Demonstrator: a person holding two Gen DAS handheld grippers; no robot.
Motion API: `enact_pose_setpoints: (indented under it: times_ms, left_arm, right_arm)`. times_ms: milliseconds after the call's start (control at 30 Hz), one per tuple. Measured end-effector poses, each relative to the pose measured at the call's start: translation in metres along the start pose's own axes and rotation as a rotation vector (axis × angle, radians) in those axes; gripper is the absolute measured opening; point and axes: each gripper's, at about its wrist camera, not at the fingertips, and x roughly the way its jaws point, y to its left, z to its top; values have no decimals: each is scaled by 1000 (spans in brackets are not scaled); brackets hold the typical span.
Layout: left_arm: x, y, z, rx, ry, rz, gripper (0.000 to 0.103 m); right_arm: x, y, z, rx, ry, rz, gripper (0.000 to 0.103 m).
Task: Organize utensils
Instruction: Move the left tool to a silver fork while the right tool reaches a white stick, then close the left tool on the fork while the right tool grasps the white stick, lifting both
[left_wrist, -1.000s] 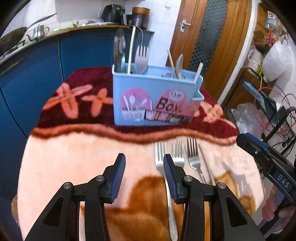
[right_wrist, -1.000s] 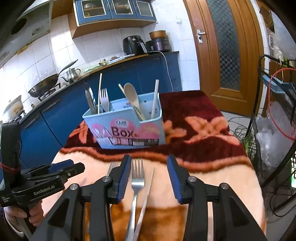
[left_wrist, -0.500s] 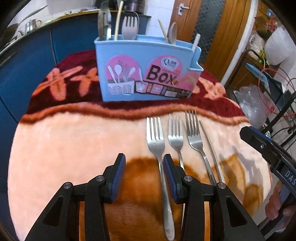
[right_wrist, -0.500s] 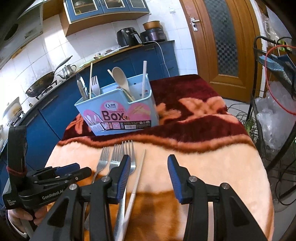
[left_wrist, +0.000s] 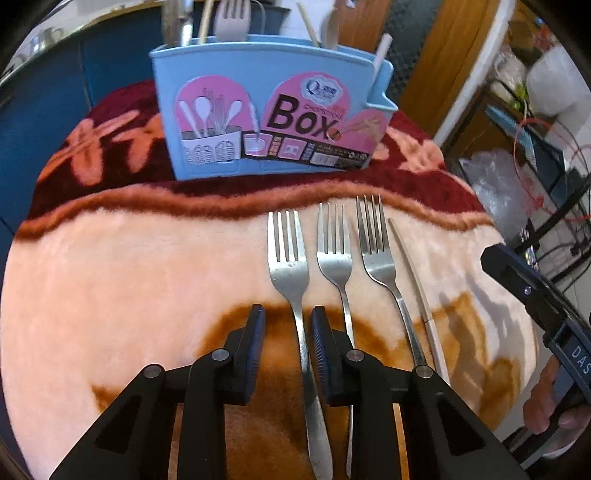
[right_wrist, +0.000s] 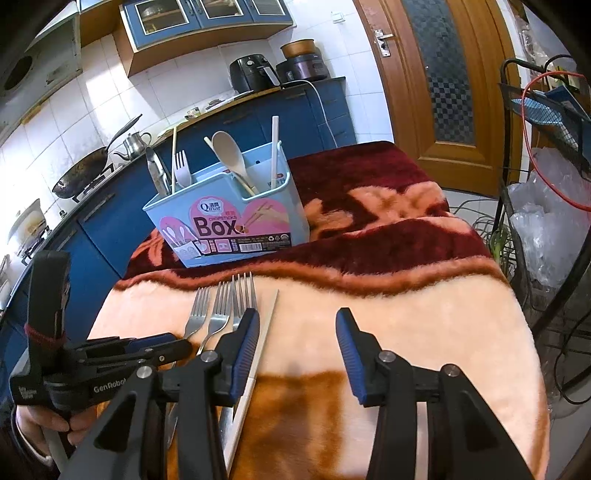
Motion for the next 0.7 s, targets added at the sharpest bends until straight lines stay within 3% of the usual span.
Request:
enact_pose_setpoints:
  times_ms: [67,267,500,700]
  left_arm:
    - [3,-3,3,37,19,10,25]
    - [5,-4,5,53,11,14,9]
    - [-3,13,-4,-30,-67,-67,5]
    - [-21,23,-15,-63,-165,-57,5]
  right_arm:
    - [0,0,0,0,1,0,47]
    - [2,1,-1,5,15,5,47]
    - [7,8,-1,-24,54,5,47]
    - [18,15,-1,-33,110,8,47]
